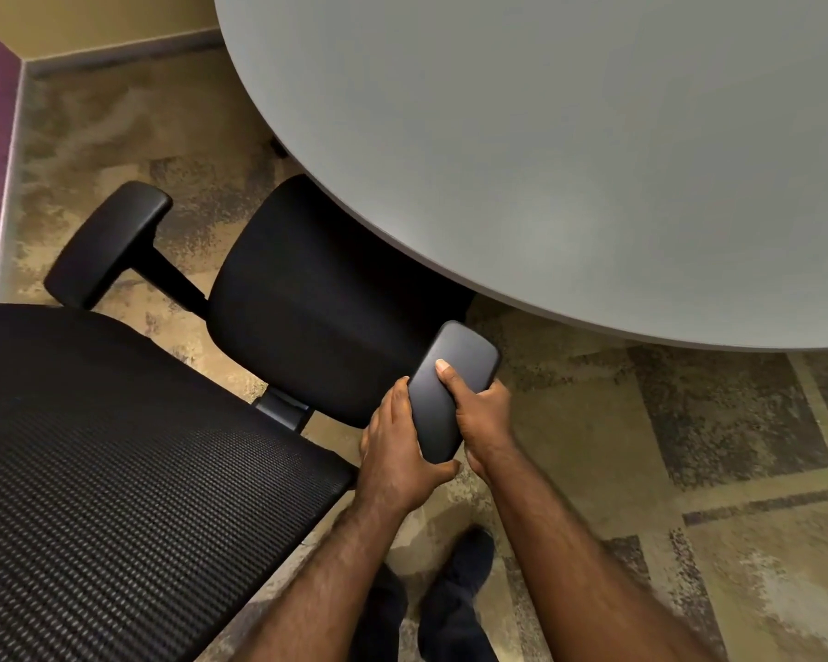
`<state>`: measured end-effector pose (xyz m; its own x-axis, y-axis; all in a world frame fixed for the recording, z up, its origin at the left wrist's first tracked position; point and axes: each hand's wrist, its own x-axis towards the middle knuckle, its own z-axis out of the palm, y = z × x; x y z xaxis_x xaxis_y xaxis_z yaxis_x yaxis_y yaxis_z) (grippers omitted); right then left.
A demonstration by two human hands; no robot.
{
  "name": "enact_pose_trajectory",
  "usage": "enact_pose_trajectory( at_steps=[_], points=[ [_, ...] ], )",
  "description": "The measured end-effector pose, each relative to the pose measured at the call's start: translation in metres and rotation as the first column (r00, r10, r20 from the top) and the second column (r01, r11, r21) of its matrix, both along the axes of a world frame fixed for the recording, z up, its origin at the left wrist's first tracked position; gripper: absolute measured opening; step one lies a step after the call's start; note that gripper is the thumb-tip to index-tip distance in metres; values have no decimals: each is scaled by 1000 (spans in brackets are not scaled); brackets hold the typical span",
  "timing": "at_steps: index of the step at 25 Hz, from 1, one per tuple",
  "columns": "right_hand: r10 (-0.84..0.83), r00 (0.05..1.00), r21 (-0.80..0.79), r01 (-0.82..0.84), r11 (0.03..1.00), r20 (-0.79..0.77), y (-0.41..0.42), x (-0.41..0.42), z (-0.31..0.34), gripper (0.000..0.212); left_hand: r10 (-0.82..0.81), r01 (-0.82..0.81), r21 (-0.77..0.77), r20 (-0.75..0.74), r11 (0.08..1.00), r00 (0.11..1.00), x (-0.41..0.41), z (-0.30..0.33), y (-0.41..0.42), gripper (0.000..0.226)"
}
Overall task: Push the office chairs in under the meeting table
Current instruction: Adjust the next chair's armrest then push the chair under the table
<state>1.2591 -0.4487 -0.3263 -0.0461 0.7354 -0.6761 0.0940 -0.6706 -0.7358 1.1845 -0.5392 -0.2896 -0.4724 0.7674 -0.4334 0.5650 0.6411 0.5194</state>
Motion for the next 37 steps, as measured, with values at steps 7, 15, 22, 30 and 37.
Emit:
enact_pose_trajectory(
  at_steps=[7,15,22,30,37],
  points=[
    [9,1000,-43,-8,999,4,-1,0,-17,60,-5,5,-21,13,1000,1000,0,-19,0,128],
    [23,1000,-54,-23,998,-1,-13,2,-36,63,-24,26,-47,35,999,999,-2,-40,-9,134],
    [-42,999,5,42,999,-24,-17,13,7,77,-117,117,-18,-25,993,993,1,-7,-15,134],
    [18,997,234,0,972,-74,-18,26,116,59,-93,105,180,-75,978,993,3,87,-19,106],
    [83,982,384,-13,923,-167,-27,36,209,53,-20,57,344,-110,937,994,-3,187,-32,100]
  ],
)
